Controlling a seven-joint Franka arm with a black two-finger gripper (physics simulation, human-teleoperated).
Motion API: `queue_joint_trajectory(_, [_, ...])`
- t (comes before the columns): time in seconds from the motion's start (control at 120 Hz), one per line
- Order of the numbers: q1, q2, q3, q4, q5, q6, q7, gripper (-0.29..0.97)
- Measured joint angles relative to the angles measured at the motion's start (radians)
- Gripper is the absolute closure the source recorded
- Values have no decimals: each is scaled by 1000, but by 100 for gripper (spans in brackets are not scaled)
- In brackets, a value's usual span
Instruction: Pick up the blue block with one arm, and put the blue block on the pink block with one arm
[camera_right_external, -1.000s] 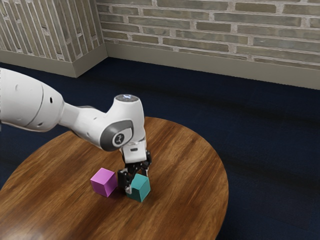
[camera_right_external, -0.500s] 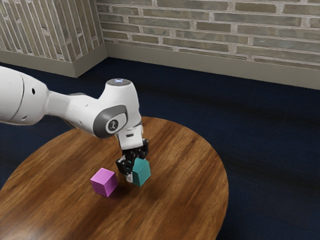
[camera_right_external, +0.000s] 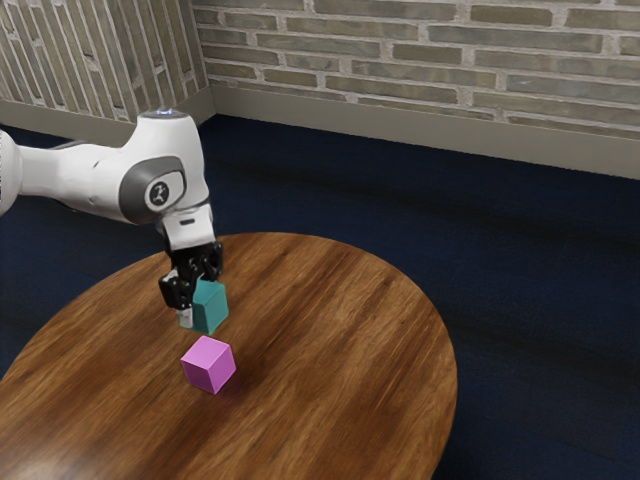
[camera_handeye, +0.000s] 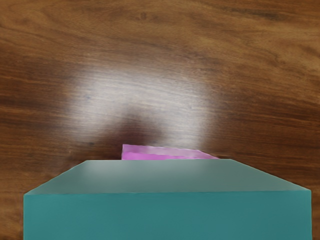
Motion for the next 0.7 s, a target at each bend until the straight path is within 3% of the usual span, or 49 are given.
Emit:
queue_joint_trajectory(0.108, [12, 21, 0, 0, 2, -11, 16, 34])
queue_joint_trajectory(0.3, [-53, 53, -1, 2, 33, -8, 42, 34])
queue_joint_trajectory(0.7, [-24, 97, -1, 6, 45, 16, 98, 34])
